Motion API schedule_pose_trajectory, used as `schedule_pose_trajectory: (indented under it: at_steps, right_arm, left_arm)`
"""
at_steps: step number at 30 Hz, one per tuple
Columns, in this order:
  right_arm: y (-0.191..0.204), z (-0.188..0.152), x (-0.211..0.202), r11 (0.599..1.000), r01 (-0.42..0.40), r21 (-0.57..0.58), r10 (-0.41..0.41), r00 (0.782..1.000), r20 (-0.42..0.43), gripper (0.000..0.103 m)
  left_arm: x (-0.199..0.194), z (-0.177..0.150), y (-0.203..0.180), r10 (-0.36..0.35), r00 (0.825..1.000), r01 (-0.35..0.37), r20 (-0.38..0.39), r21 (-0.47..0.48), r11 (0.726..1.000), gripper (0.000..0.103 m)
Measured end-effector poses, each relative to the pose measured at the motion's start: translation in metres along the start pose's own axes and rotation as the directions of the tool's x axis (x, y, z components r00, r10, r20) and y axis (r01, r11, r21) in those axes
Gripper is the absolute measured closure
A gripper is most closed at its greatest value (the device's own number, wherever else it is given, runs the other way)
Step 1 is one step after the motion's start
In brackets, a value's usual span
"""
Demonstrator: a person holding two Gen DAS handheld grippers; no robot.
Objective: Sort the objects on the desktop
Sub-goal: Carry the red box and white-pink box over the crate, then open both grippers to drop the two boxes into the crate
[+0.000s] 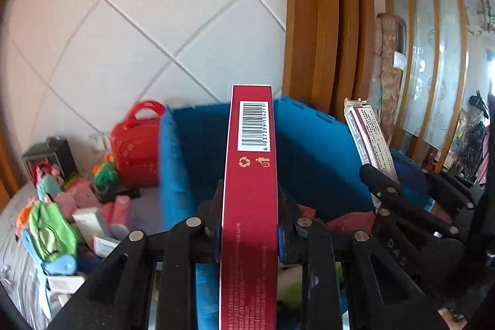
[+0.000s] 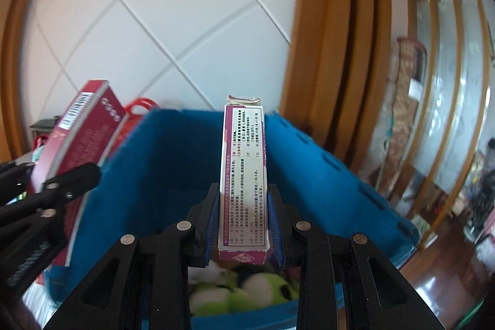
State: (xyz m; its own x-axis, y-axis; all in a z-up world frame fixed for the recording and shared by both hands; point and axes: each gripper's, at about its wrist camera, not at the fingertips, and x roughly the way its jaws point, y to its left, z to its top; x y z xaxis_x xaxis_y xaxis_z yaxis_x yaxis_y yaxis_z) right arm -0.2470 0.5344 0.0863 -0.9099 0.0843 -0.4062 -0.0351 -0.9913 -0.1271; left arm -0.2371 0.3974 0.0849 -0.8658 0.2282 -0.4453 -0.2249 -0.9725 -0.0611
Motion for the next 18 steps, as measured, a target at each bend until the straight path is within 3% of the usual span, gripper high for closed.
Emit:
schedule_pose_trajectory:
  at_steps: [8, 18]
  right_arm:
    - [-0.048, -0.007, 0.027, 1.000, -0.006, 0.012, 0.006, 1.000, -0.028, 0.075]
    - [-0.053, -0.008, 0.058, 1.000, -0.013, -0.003, 0.013, 0.995, -0.102, 0.075]
  left_arm:
    - [0.039, 0.010, -0.035, 0.052, 0.996, -0.052, -0.075, 0.000, 0.999, 0.078]
    - [0.059, 0.014, -0.044, 0.066, 0.989, -0.066, -0.132, 0.010, 0.998, 0.078]
